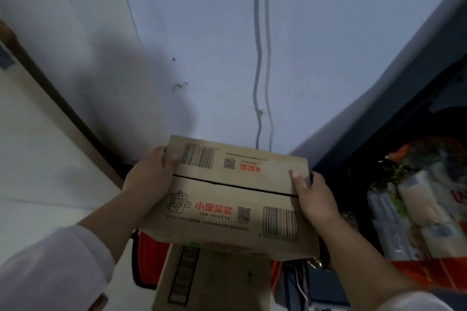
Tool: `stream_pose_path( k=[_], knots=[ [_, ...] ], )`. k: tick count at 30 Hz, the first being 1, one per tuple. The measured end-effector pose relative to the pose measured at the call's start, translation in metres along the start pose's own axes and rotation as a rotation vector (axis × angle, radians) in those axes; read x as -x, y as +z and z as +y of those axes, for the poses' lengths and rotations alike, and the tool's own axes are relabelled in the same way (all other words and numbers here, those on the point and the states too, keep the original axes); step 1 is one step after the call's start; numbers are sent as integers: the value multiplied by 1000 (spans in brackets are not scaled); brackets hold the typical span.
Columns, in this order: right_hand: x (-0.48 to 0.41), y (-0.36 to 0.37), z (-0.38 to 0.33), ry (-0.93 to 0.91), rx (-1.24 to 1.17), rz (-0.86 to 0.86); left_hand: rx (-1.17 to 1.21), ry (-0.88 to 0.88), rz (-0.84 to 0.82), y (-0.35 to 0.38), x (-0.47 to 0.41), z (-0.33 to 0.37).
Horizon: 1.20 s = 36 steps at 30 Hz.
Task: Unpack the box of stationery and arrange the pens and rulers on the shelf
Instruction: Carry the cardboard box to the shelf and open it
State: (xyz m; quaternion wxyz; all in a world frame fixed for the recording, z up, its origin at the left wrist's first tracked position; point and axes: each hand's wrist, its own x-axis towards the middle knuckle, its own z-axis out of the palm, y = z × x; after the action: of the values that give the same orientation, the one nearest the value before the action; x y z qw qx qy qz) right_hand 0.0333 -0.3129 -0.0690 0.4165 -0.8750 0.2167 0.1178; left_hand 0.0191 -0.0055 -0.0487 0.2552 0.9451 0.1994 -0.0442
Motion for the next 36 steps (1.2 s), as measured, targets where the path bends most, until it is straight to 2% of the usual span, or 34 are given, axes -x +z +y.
stream_pose_path(
  k=[6,12,17,21,27,36],
  knots=[
    [-5,1,8,80,-190,-178,245,-111,-150,7,-7,-11],
    [-14,3,14,73,-258,-216,484,-174,-234,5,-6,-6],
    [-20,3,15,72,-269,-241,530,-214,-218,8,-2,-6],
    [-25,2,1,-2,-231,-276,611,-299,-172,7,10,-16],
    [-25,4,-42,-95,-62,-354,764,-421,-95,-8,45,-35],
    [23,34,-90,-246,140,-493,773,-504,57,-51,121,-84]
  ],
)
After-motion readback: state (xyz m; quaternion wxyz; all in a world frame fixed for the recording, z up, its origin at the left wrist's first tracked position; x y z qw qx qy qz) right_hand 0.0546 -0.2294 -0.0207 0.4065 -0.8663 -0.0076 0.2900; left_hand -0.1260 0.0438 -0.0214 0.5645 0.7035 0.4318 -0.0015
